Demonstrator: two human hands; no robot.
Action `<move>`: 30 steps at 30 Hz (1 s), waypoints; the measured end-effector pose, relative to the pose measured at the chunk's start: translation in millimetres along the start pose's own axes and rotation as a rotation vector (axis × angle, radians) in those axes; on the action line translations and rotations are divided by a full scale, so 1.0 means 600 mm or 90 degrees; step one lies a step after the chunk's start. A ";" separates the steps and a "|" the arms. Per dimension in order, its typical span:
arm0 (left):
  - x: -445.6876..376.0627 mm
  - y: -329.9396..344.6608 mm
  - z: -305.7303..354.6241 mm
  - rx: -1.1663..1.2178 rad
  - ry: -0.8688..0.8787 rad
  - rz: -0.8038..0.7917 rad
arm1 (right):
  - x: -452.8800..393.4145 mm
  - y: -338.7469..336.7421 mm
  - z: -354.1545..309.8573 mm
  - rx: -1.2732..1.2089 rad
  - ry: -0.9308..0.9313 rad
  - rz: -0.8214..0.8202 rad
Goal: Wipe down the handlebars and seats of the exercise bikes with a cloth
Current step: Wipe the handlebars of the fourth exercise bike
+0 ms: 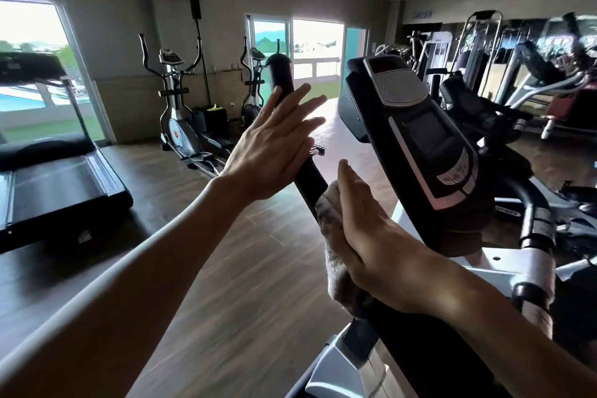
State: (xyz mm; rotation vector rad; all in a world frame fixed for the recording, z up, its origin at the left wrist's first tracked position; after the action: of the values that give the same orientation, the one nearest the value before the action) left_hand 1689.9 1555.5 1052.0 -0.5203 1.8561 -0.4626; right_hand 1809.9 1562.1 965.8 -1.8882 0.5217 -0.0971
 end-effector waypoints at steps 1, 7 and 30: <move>0.001 0.001 0.000 0.002 -0.002 0.000 | -0.002 0.000 -0.003 0.004 0.001 0.000; 0.001 0.001 -0.002 -0.010 -0.003 -0.013 | -0.006 -0.004 -0.005 -0.009 0.028 0.003; 0.036 0.031 0.047 0.072 -0.208 -0.052 | 0.167 -0.053 0.032 -0.101 -0.119 0.230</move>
State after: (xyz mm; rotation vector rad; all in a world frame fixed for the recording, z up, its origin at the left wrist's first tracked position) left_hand 1707.6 1556.9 1015.8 -0.5608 1.4925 -0.5022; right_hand 1915.7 1547.5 969.2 -1.9017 0.7493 0.3644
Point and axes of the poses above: each hand's wrist, its own x-axis away from the middle knuckle, its own y-axis out of the palm, z = x × y, the point moved 10 cm from there along -x, towards the middle knuckle
